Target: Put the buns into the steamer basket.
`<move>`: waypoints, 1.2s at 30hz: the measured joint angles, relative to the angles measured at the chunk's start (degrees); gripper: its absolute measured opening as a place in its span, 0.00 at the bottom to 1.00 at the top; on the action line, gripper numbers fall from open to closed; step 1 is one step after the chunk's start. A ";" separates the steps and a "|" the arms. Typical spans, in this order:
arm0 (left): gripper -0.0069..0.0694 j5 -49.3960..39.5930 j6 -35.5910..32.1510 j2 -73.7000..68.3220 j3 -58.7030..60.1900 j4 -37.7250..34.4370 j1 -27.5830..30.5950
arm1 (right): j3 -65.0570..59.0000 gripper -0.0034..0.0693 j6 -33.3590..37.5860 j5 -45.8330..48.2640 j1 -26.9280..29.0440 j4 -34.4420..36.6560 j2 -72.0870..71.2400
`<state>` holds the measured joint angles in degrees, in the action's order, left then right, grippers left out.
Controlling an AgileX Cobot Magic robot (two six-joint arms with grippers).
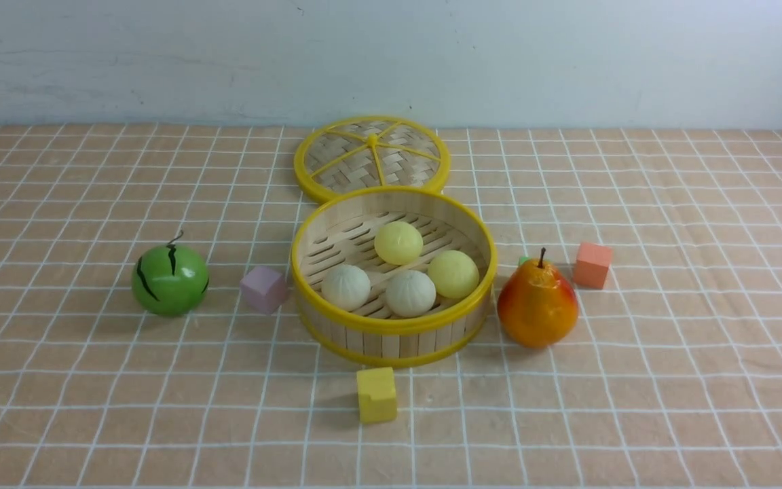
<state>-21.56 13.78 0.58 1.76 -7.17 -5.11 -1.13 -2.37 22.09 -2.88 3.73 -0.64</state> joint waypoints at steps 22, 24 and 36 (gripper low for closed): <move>0.07 0.00 0.07 0.00 0.00 0.00 0.00 | 0.00 0.18 0.00 0.00 0.00 0.00 0.00; 0.07 0.00 0.07 0.00 0.00 0.00 0.00 | 0.00 0.18 0.00 0.00 0.00 0.00 0.00; 0.07 0.00 0.07 0.00 0.00 0.00 0.00 | 0.00 0.20 0.00 0.00 0.00 0.00 0.00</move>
<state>-21.56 13.84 0.58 1.76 -7.17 -5.11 -1.13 -2.37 22.09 -2.88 3.73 -0.64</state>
